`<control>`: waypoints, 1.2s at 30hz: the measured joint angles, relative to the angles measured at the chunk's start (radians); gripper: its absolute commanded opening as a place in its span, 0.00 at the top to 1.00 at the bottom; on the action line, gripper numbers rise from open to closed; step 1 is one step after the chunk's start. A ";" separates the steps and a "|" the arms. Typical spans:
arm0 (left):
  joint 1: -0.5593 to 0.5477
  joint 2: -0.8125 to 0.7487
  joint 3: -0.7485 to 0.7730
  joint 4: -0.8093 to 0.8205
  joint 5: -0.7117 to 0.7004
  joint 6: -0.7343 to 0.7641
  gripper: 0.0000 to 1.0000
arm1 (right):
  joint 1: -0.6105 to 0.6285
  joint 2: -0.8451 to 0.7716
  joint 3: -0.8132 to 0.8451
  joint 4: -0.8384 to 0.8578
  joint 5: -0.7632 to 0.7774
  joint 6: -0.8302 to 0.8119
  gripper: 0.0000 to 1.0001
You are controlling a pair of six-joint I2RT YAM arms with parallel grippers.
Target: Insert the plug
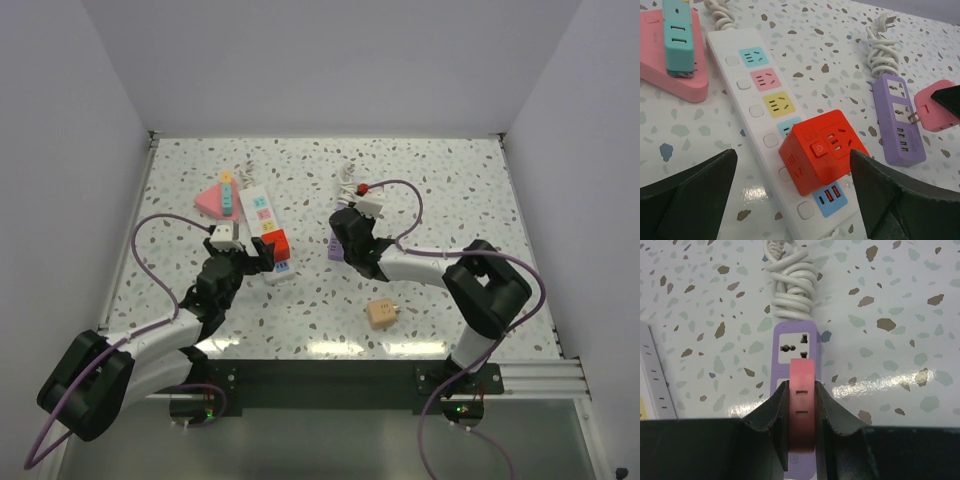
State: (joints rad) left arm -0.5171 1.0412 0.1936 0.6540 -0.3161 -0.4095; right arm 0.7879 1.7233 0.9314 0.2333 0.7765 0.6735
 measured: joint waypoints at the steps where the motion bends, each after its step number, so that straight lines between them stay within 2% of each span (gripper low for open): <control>1: 0.000 0.000 0.000 0.000 0.000 0.000 0.00 | 0.001 0.003 0.002 0.000 0.004 0.000 1.00; 36: 0.000 0.016 0.000 0.001 0.016 0.000 0.00 | -0.003 0.019 -0.005 0.075 0.040 -0.048 1.00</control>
State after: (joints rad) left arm -0.5171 1.0576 0.1936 0.6548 -0.3000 -0.4095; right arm 0.7845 1.7420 0.9260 0.3084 0.8169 0.6258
